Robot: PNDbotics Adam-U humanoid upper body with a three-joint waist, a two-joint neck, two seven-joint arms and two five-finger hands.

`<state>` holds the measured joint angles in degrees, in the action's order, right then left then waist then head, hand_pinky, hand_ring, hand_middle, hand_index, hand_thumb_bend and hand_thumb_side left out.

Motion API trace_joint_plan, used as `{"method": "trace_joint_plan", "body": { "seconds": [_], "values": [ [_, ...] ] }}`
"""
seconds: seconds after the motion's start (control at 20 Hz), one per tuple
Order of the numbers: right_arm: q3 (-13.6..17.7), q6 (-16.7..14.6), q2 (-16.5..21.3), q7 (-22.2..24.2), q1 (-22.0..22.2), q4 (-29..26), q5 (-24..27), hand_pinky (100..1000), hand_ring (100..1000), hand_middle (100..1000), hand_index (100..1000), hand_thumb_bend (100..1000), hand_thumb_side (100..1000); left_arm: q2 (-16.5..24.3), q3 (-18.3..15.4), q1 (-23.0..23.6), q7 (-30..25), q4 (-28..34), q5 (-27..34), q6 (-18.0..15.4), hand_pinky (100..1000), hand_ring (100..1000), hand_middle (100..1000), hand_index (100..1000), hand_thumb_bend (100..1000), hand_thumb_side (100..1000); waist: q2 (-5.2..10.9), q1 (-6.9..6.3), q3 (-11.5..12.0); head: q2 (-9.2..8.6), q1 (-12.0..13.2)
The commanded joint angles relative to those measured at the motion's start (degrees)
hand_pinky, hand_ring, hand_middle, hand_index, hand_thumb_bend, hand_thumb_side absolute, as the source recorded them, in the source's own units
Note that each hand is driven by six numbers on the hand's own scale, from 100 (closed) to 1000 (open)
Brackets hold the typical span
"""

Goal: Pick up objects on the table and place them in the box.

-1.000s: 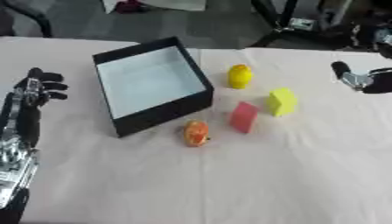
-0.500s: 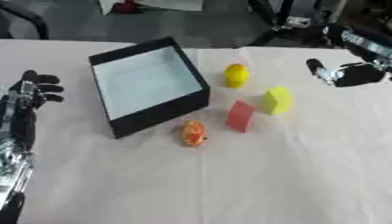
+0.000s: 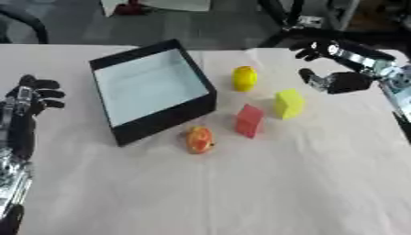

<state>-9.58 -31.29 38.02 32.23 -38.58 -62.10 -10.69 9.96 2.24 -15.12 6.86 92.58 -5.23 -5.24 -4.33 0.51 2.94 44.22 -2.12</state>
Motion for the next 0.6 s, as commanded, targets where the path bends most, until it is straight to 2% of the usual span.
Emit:
{"method": "trace_joint_plan", "body": {
  "seconds": [0.05,0.35,0.55,0.6],
  "values": [
    [0.13,-0.79,0.55,0.56,-1.08,0.91,-1.94,875,901,939,969,100,604,0.25,0.15,-0.89,-0.28,1.37,-0.14,-0.07,578,619,601,651,100,900,0.12,-0.64,0.16,-0.1,-0.16],
    [-0.38,-2.51,-0.7,2.28,-1.03,2.0,-5.09,882,912,950,979,100,517,-0.03,0.23,-1.1,-0.52,1.39,-0.16,-0.09,579,620,600,652,100,900,-0.05,-0.85,0.45,-0.1,-0.42],
    [-0.59,-3.54,-1.13,3.19,-1.05,2.31,-6.4,886,921,956,984,100,339,-0.33,0.32,-1.25,-0.75,1.44,-0.19,-0.16,579,620,600,652,100,900,-0.07,-0.96,0.73,-0.1,-0.65],
    [-0.62,-3.76,-1.16,3.43,-1.07,2.37,-6.8,888,925,958,986,100,242,-0.39,0.36,-1.28,-0.83,1.45,-0.21,-0.18,579,620,601,652,100,900,-0.07,-0.97,0.8,-0.1,-0.7]
  ]
}}
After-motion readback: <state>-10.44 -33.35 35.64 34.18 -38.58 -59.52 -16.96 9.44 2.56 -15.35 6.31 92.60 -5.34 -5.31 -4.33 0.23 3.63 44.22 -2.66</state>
